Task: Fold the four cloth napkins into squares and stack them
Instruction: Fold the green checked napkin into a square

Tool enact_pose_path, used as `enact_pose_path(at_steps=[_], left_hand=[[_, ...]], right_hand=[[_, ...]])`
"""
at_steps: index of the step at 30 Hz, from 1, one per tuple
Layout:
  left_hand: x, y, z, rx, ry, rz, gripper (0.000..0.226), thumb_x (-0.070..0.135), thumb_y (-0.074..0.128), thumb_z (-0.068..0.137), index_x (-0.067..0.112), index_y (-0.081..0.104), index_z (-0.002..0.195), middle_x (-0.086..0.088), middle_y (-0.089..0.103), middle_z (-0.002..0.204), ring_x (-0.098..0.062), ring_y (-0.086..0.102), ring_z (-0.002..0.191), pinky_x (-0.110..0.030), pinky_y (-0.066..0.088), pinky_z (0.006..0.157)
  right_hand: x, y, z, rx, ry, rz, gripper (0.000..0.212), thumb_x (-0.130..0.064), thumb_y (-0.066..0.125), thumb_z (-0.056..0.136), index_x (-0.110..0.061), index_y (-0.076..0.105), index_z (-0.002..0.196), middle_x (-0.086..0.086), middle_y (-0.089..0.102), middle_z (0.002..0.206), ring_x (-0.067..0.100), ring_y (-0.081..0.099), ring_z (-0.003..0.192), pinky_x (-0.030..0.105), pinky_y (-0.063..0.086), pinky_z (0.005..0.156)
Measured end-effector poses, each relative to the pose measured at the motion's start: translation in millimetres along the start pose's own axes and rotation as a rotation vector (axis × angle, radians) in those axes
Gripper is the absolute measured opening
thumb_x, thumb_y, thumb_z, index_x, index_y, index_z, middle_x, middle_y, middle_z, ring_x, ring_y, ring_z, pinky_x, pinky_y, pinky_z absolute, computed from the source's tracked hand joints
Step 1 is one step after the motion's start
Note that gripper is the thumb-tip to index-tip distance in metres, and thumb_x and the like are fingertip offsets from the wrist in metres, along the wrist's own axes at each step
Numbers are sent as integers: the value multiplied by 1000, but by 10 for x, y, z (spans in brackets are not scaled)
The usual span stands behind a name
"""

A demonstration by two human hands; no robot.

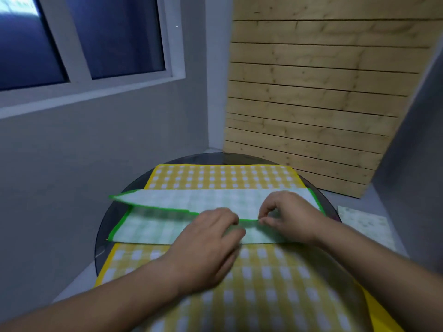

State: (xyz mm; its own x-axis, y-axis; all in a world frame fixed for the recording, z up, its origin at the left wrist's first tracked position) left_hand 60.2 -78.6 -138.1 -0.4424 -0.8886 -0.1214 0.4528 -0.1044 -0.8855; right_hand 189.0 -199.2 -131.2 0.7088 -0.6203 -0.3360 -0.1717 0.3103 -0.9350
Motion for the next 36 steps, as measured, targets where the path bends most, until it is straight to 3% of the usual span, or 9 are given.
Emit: enact_pose_path(at_steps=[3,5,7,11,14,20,29,33,36], left_hand=[[-195,160,-20,-139,-164,20,62,48,50,91,19,43,146,-11,36,156,-28,26,148,-38,21,121],[-345,359,-60,-297,-266,-20,71,57,37,97,25,18,157,-7,10,167,-22,1,154,-33,-2,122],[-430,532,-125,-431,-284,-28,72,62,28,98,30,6,159,-3,-2,168,-19,-11,153,-34,-8,122],[-549,691,-222,-573,-323,-84,77,73,10,88,40,4,157,1,-6,167,-19,-16,152,-38,-12,122],[-583,711,-217,-588,-324,-93,71,71,13,91,44,5,156,3,-7,167,-21,-18,152,-44,-14,122],[-575,736,-252,-619,-347,-164,63,66,20,98,46,6,156,5,-8,167,-20,-17,152,-50,-9,122],[-592,737,-309,-568,-360,-200,60,68,18,97,50,9,154,9,-6,167,-16,-15,153,-45,-9,123],[-607,752,-324,-542,-359,-206,57,66,19,98,52,10,153,9,-4,167,-16,-14,153,-45,-9,123],[-611,759,-319,-531,-351,-199,58,66,21,98,52,10,153,8,-2,167,-17,-12,153,-45,-7,123]], right_hand=[[22,180,-123,-47,64,51,6,-29,73,81,-24,74,79,-8,67,91,10,62,88,34,51,84],[56,255,-197,-52,100,100,7,-28,73,81,-26,71,75,-9,66,91,10,62,87,35,52,84],[77,297,-242,-42,93,118,12,-28,73,81,-31,67,71,-10,64,93,10,60,92,35,51,87],[119,348,-300,-35,74,123,10,-30,71,84,-32,68,75,-15,57,103,7,54,104,29,45,95],[130,351,-350,-23,64,121,8,-30,70,87,-30,70,79,-14,54,112,6,51,111,22,40,95],[75,384,-403,10,-5,46,7,-28,66,89,-29,69,83,-14,52,123,7,44,120,27,39,101],[38,419,-343,-43,-47,42,8,-32,63,88,-30,70,87,-17,60,122,5,47,117,30,38,102],[-71,323,-26,25,-39,72,31,-34,54,95,-24,67,122,-7,58,136,14,45,130,30,33,112],[-149,469,324,-78,29,-2,55,-37,40,103,-17,30,153,-3,22,162,14,13,151,30,11,122]])
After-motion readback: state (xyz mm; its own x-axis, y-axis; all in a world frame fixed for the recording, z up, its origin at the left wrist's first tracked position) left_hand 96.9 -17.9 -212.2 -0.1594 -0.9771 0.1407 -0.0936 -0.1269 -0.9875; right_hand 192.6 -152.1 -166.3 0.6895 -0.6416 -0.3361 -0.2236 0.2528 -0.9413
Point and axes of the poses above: each hand's wrist, its own z-axis towards the middle knuckle, its own y-axis out of the palm, x = y × z, the point moved 7 cm from there along z, towards the middle knuckle
